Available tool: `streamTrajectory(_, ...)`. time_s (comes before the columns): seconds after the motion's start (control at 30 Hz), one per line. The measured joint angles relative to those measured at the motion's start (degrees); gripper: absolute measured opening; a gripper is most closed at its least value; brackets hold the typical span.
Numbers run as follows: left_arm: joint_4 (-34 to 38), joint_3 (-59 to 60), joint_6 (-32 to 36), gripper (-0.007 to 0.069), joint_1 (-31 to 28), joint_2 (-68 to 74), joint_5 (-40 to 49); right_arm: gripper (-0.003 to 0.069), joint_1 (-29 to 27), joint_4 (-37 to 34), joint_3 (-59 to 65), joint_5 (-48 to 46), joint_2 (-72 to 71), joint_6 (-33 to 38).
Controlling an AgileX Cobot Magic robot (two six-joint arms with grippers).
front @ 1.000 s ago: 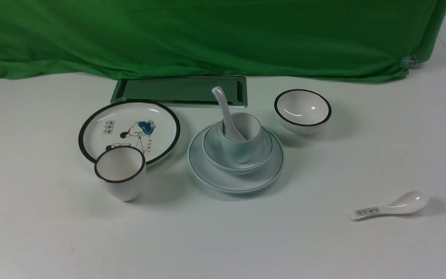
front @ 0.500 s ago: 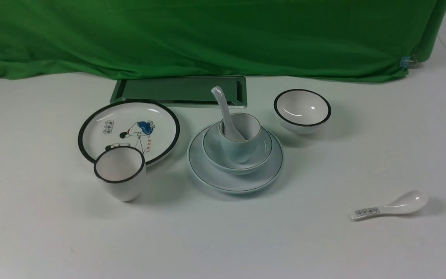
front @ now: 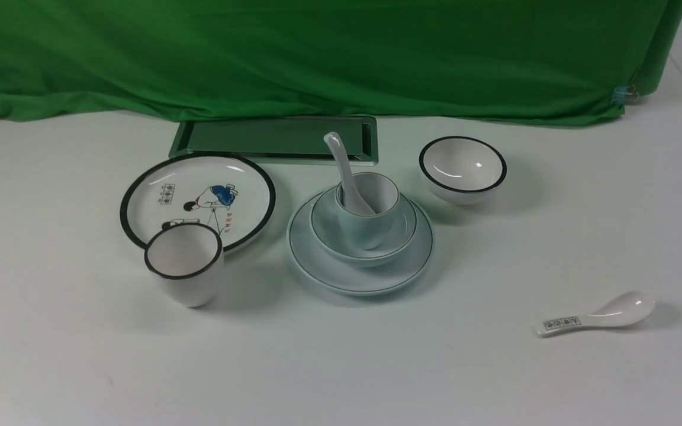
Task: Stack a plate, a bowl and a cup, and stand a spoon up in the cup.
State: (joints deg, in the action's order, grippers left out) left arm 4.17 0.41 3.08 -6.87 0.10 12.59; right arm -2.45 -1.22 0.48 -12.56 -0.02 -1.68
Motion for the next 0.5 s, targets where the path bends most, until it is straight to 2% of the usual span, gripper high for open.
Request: streamTrajectory(0.5,-0.02,0.00,0.16,-0.0030,0.00,0.00,0.00,0.0198,0.00,0.00,0.00,0.00,0.00,-0.02)
